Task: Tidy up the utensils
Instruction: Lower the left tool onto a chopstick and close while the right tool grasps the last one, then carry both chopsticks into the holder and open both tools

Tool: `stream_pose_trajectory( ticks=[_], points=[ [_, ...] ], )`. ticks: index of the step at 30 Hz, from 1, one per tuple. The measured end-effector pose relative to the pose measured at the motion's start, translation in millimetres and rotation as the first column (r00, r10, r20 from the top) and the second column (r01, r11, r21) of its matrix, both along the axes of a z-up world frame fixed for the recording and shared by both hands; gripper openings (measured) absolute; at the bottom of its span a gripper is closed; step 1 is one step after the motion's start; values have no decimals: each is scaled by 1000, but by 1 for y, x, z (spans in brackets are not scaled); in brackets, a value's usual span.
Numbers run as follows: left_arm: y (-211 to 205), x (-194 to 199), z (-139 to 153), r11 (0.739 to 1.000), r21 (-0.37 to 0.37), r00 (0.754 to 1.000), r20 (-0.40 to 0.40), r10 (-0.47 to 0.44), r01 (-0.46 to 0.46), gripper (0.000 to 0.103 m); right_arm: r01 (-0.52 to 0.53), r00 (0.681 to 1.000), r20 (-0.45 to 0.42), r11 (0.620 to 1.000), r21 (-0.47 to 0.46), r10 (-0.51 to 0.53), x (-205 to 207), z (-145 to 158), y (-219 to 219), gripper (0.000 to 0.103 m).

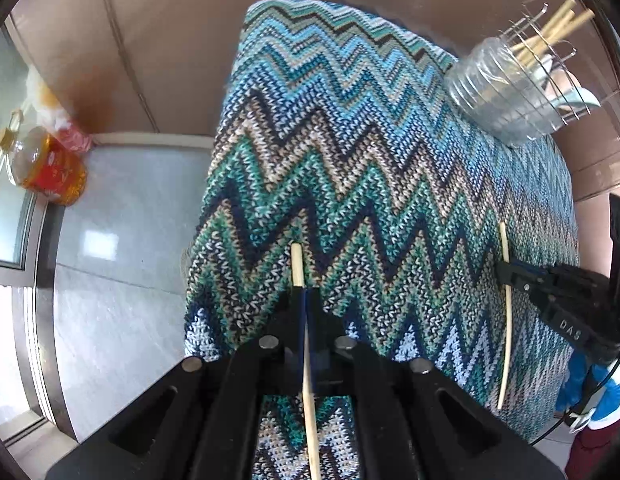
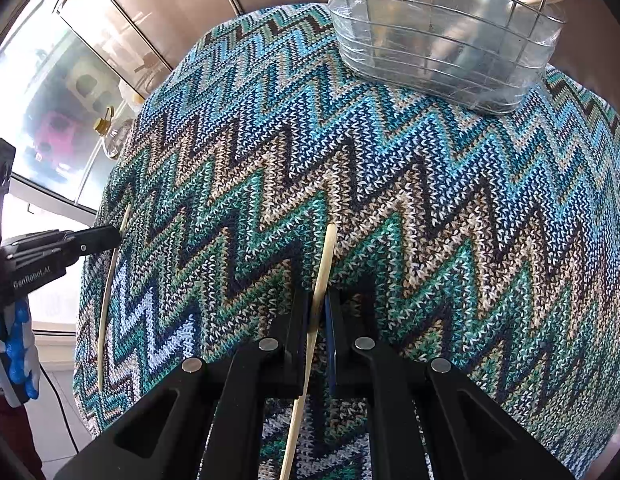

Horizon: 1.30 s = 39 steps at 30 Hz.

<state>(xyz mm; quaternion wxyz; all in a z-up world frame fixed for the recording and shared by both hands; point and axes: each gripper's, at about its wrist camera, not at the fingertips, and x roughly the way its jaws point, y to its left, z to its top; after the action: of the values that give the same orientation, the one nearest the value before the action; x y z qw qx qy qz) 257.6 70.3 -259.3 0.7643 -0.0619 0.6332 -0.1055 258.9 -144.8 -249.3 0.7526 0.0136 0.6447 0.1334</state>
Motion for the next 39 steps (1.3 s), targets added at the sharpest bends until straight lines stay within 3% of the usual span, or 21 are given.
stream_pose_trajectory(
  ticks=[3,5,6,8,15,22,28,33,39],
  points=[
    [1,2,-1,1000,-8,1000,-20,12,-13,4,-6,1000,-2,1000,5,6,-1,1,-3,8],
    [2,4,-2,1000,-11,999,-31,19,-19,14,-5,1000,-5,1000,8,5,-1,2,-3,8],
    [2,5,-4,1000,6,999,-43,22,-22,26,-7,1000,-6,1000,9,7,-1,2,-3,8],
    [1,7,-8,1000,15,999,-48,15,-14,29,-10,1000,-8,1000,8,10,1,3,-2,8],
    [-15,6,-8,996,90,1000,-16,-8,9,27,-10,1000,-2,1000,15,10,1,3,-3,8],
    [-6,3,-5,999,54,1000,-30,9,-7,18,-11,1000,-14,999,36,11,3,3,-13,8],
    [-10,5,-8,995,91,999,-26,-29,31,9,-18,1000,-18,1000,25,18,7,6,-14,8],
    [-25,1,-5,993,117,999,12,-31,30,5,-31,1000,4,999,-13,31,3,7,1,8],
    [-20,-19,15,998,63,997,78,2,-7,5,15,1000,27,999,34,-16,-7,10,-3,5]
  ],
)
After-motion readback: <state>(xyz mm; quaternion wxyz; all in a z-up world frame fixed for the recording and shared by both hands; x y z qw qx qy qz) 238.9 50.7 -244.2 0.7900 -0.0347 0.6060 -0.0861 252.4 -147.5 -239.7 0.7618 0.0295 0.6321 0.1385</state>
